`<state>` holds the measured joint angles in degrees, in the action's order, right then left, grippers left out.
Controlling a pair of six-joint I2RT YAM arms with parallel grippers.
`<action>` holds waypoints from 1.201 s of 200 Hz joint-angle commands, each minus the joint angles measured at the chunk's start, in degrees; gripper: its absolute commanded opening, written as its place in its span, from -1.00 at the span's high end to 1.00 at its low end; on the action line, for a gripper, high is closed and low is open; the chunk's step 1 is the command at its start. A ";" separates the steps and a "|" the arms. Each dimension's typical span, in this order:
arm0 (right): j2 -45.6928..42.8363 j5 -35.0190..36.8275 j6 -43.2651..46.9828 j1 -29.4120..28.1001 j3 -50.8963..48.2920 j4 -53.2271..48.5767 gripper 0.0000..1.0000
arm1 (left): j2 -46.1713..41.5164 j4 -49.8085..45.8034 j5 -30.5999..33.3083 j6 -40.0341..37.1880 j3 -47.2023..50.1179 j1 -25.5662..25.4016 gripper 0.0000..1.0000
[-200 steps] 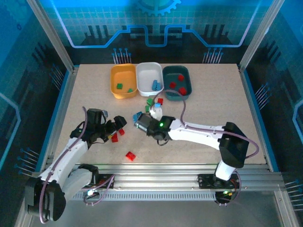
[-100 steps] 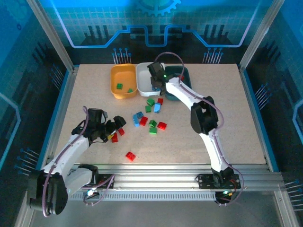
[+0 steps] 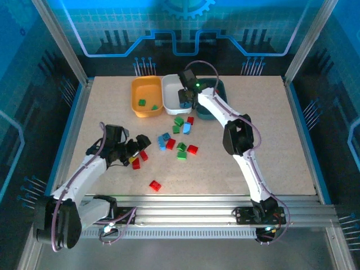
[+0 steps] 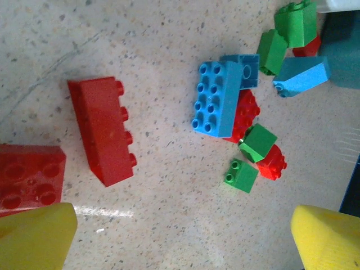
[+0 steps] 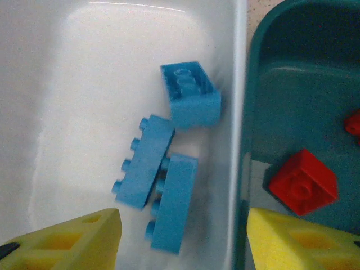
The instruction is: Sort the legos into containers by color
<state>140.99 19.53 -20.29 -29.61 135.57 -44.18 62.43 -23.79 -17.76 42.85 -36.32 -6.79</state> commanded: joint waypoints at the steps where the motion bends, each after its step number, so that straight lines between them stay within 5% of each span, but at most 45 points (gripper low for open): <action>1: -14.52 -0.63 0.12 -1.20 -8.57 4.98 -0.24 | 2.31 -2.88 2.19 -2.66 -3.14 0.25 -0.95; 57: -45.65 -3.34 -5.04 -1.59 -53.14 19.30 -0.23 | 14.71 -8.15 12.56 -5.14 -10.40 -2.96 -0.50; 97: -58.48 -3.53 -6.85 -0.17 -71.34 21.83 -0.22 | 21.46 -8.70 15.82 -5.92 -14.07 -4.12 -0.28; 240: -66.92 -8.05 -7.35 5.17 -82.73 25.00 -0.20 | 31.37 -8.81 20.82 -6.52 -16.87 -6.75 0.05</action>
<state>76.27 11.94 -27.03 -25.08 54.72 -19.99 90.45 -31.44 0.91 37.34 -51.24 -13.30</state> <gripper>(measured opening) 0.602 0.505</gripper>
